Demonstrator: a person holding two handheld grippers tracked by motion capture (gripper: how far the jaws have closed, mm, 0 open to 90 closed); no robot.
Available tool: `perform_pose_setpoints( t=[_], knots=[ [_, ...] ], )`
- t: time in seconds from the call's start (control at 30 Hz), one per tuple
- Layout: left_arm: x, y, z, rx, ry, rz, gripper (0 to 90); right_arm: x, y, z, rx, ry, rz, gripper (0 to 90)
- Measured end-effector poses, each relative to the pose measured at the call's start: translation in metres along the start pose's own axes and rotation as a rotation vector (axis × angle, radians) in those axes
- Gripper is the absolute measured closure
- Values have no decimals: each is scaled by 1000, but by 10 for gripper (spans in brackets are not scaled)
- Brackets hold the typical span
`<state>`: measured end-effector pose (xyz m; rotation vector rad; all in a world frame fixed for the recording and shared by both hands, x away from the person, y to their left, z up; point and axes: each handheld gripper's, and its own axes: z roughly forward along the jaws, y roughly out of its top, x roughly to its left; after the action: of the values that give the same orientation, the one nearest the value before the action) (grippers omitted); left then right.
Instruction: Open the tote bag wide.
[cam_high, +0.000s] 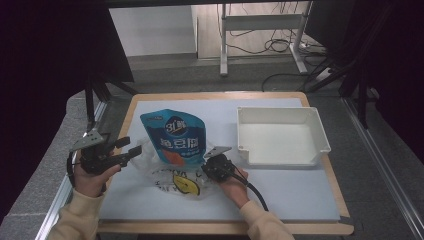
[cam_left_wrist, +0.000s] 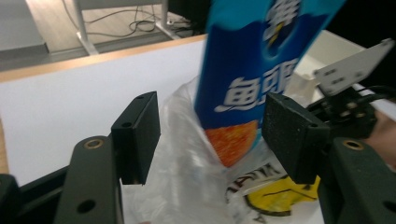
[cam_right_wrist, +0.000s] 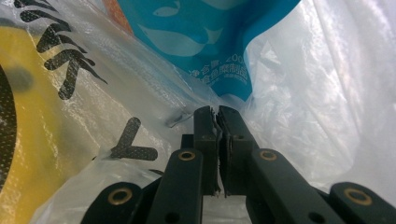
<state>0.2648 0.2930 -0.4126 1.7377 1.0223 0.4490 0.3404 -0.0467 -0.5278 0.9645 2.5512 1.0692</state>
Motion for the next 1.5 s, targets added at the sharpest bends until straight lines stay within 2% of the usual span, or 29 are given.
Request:
perform_pose_setpoints(
  t=[0.07, 0.13, 0.17, 0.23, 0.33, 0.53, 0.7, 0.8, 0.93, 1.03, 1.23, 1.5],
  knots=[
    [-1, 4, 0, 4, 37, -9, 474, 0, 0, 0, 1, -1, -3, 852],
    [3, 9, 4, 15, 45, -34, 605, 0, 0, 0, 1, -2, -5, 852],
    [6, 11, 7, 29, 39, -44, 687, 1, 0, 1, 4, -2, -1, 852],
    [12, 15, 16, 63, 30, -57, 773, 1, 0, 1, 3, -2, -5, 852],
    [18, 19, 32, 102, 23, -76, 841, 1, 0, 2, 2, 0, -6, 852],
    [33, 14, 63, 175, 2, -110, 889, 1, 0, 1, 4, 2, -6, 852],
    [44, -3, 80, 231, -9, -123, 897, 1, -1, 1, 5, 2, -13, 852],
    [54, -17, 90, 247, -44, -132, 898, 2, -2, 1, 7, 3, -13, 852],
    [61, -31, 108, 281, -68, -128, 898, 3, -2, 2, 9, 4, -15, 852],
    [66, -38, 120, 284, -101, -140, 898, 2, -3, 3, 14, 2, -18, 852],
    [71, -48, 136, 330, -99, -117, 898, 3, -4, 4, 14, 2, -21, 852],
    [80, -58, 153, 366, -88, -122, 898, 4, -5, 2, 18, 0, -31, 852]
  ],
)
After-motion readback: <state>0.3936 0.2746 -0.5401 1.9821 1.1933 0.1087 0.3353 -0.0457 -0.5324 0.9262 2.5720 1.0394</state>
